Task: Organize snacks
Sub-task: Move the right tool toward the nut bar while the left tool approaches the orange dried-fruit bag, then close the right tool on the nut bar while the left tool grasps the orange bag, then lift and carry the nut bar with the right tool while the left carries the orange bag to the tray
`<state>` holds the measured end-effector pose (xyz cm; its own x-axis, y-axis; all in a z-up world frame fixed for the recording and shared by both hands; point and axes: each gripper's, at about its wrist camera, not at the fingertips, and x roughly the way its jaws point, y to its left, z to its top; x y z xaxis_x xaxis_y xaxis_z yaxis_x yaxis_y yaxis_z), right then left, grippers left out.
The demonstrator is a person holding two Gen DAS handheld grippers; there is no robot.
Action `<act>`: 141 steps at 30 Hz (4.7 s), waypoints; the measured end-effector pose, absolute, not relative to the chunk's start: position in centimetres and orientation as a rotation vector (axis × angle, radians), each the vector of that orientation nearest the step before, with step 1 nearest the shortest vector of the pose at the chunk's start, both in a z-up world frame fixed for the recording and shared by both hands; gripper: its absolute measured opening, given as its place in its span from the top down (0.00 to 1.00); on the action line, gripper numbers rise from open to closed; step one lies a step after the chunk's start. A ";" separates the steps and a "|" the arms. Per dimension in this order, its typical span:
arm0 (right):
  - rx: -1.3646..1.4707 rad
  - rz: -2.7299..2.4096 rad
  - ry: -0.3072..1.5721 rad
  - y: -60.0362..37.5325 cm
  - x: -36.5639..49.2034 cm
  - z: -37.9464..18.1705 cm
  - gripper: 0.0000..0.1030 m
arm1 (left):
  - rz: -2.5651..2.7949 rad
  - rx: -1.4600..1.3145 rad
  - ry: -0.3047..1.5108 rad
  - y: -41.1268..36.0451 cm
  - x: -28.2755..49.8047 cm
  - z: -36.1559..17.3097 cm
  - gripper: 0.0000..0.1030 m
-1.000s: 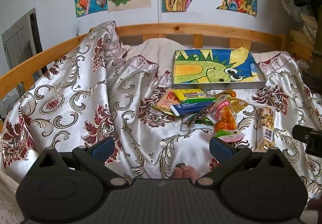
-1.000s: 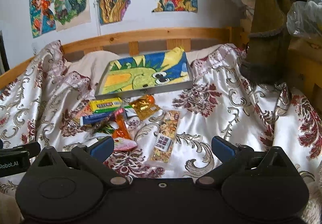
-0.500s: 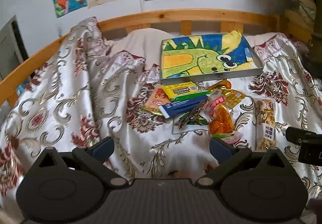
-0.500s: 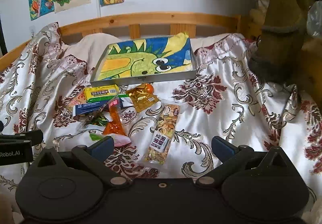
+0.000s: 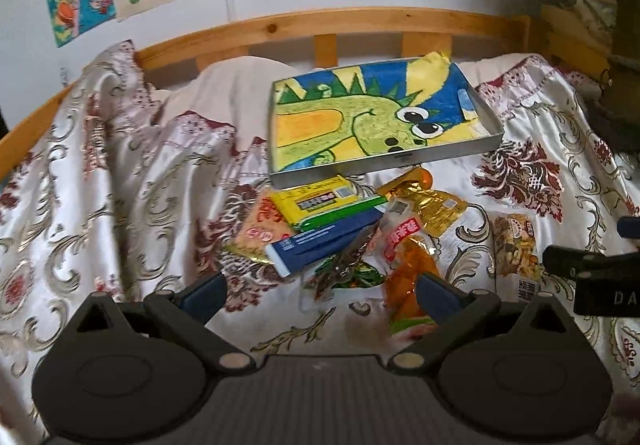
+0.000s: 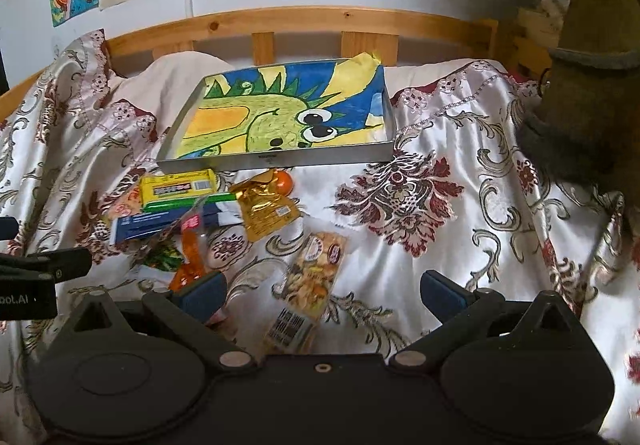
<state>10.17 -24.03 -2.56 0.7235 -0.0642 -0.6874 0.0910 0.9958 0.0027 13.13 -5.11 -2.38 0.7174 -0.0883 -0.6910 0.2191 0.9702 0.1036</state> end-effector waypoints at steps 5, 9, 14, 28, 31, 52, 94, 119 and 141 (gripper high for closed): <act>0.014 -0.081 0.771 -24.4 11.6 -4.0 0.01 | -0.240 0.211 0.753 -5.6 15.0 -3.6 0.00; -0.010 -0.085 0.765 -24.6 12.0 -5.1 0.01 | -0.289 0.217 0.742 -5.4 16.0 -4.4 0.00; 0.009 -0.091 0.795 -25.0 12.2 -6.7 0.01 | -0.324 0.214 0.766 -5.0 17.1 -5.7 0.00; 0.014 -0.044 0.838 -24.1 13.2 -9.8 0.01 | -0.482 0.112 0.885 -5.8 18.1 -8.0 0.01; 0.049 -0.031 0.834 -24.4 13.4 -10.1 0.03 | -0.503 0.087 0.914 -6.3 18.5 -8.3 0.01; 0.036 0.009 0.831 -23.3 13.5 -10.9 0.37 | -0.545 -0.097 1.102 -8.0 21.3 -10.4 0.21; 0.114 -0.013 0.816 -24.2 13.5 -10.8 0.60 | -0.539 0.035 1.044 -8.6 20.4 -10.1 0.48; 0.158 0.053 0.623 -24.6 12.0 -8.0 0.60 | -0.549 -0.037 0.957 -8.5 19.2 -6.8 0.49; 0.165 0.061 0.446 -27.5 25.9 -3.8 0.60 | -0.343 -0.266 0.727 -6.6 33.2 -0.8 0.49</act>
